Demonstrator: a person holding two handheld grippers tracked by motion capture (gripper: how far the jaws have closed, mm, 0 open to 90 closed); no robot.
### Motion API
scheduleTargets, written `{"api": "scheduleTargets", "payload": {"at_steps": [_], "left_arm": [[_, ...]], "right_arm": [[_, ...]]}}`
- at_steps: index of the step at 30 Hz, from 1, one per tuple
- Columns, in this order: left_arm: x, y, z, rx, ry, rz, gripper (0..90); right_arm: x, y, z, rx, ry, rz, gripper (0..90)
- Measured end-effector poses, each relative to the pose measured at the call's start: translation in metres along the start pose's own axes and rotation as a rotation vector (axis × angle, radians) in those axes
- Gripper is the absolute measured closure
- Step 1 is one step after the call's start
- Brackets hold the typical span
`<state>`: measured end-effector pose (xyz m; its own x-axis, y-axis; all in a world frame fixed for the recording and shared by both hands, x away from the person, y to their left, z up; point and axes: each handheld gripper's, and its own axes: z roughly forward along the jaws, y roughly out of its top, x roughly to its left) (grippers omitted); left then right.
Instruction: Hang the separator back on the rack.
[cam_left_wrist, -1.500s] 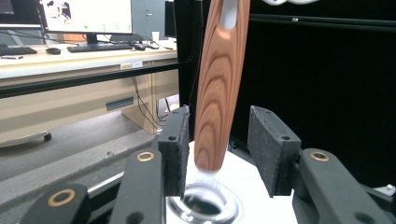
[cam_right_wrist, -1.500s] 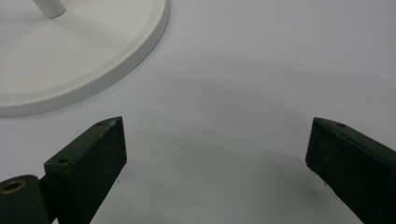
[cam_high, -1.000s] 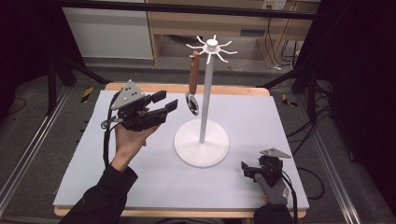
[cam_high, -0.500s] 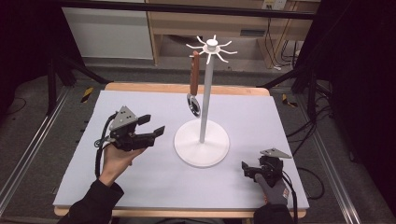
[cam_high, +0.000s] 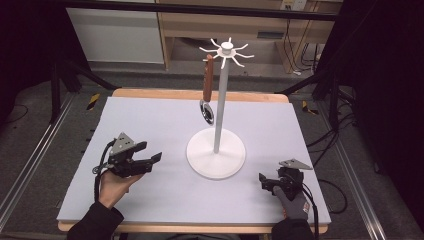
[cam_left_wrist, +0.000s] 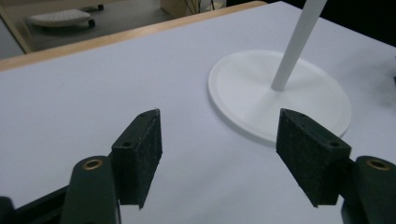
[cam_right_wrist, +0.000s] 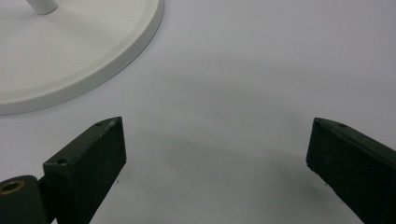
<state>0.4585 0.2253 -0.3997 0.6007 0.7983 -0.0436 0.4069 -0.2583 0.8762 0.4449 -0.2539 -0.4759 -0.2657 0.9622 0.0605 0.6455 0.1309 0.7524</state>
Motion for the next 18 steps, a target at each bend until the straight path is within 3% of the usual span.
{"api": "scheduleTargets", "payload": {"at_steps": [1,8,14,18], "left_arm": [[0.006,-0.006,0.001,0.03,0.01,-0.009,30.4],[0.02,-0.031,-0.002,0.062,0.048,-0.043,30.1],[0.032,-0.048,-0.008,0.041,0.09,-0.082,30.4],[0.036,-0.051,-0.008,0.052,0.108,-0.079,30.4]], "right_arm": [[0.0,0.0,0.001,0.003,0.0,-0.002,5.3],[0.0,-0.001,0.001,0.008,-0.007,0.001,5.3],[0.0,-0.001,0.003,0.024,-0.013,0.007,5.3],[-0.001,-0.001,0.003,0.033,-0.016,0.013,5.3]]}}
